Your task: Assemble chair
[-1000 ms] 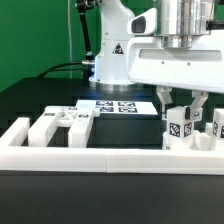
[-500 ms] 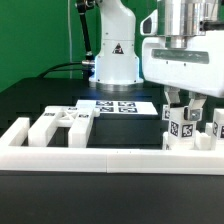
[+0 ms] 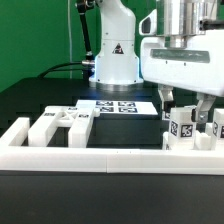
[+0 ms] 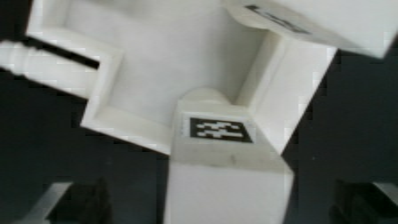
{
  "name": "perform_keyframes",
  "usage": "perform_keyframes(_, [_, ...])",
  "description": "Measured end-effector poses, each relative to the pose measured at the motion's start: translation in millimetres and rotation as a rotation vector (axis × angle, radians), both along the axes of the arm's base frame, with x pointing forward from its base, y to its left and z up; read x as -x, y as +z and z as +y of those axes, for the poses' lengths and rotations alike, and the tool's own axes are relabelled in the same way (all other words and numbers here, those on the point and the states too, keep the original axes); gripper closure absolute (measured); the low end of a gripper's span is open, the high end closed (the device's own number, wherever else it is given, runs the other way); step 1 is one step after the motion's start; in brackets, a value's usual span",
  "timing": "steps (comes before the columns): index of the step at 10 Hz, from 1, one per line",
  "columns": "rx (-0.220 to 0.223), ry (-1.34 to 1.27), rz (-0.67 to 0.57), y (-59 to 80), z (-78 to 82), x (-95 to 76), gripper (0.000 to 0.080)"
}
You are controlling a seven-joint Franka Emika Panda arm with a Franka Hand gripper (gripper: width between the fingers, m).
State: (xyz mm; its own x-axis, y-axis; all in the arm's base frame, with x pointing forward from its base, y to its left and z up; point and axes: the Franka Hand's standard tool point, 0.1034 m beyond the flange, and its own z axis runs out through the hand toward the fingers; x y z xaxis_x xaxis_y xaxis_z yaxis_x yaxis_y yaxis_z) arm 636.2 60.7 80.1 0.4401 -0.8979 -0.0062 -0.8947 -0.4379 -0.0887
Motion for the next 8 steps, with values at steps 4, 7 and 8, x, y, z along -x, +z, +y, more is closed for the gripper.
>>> perform_keyframes(4, [0.039,0.435,-0.041,2.7,2.1,-1.0,0.0151])
perform_keyframes(7, [0.063,0.67,-0.052,0.9,-0.6,0.3,0.015])
perform_keyframes(8, [0.07,0.753,-0.055,0.9,-0.8,0.3,0.015])
